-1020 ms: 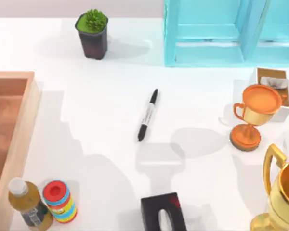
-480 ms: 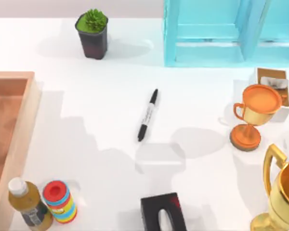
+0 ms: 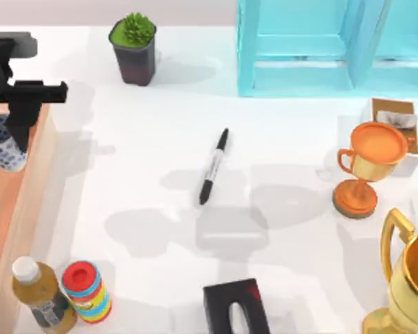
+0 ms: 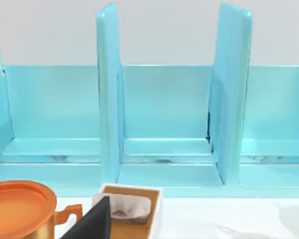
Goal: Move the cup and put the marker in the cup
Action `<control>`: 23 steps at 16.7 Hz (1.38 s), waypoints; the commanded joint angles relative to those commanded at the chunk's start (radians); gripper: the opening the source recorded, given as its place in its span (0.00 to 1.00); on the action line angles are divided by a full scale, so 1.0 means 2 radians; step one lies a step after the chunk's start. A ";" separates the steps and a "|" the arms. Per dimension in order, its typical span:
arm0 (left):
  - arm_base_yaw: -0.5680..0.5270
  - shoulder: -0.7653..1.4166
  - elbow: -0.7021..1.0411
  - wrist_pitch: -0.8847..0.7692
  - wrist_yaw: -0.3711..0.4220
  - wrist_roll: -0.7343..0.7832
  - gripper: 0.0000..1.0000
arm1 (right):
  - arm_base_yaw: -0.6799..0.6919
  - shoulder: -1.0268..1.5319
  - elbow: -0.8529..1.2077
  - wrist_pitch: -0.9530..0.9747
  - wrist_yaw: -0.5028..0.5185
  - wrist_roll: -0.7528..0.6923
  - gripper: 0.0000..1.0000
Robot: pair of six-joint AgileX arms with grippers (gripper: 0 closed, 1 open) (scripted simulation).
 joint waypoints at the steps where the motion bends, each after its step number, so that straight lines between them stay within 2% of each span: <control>1: -0.021 -0.006 0.011 -0.015 -0.001 -0.021 0.00 | 0.000 0.000 0.000 0.000 0.000 0.000 1.00; 4: -0.054 -0.019 0.028 -0.040 -0.003 -0.056 0.00 | 0.000 0.000 0.000 0.000 0.000 0.000 1.00; 10: -0.055 -0.008 0.034 -0.037 -0.003 -0.061 0.00 | 0.000 0.000 0.000 0.000 0.000 0.000 1.00; 18: -0.113 0.170 0.140 0.029 -0.003 -0.114 0.00 | 0.000 0.000 0.000 0.000 0.000 0.000 1.00; 23: -0.125 0.196 0.158 0.044 -0.003 -0.122 0.00 | 0.000 0.000 0.000 0.000 0.000 0.000 1.00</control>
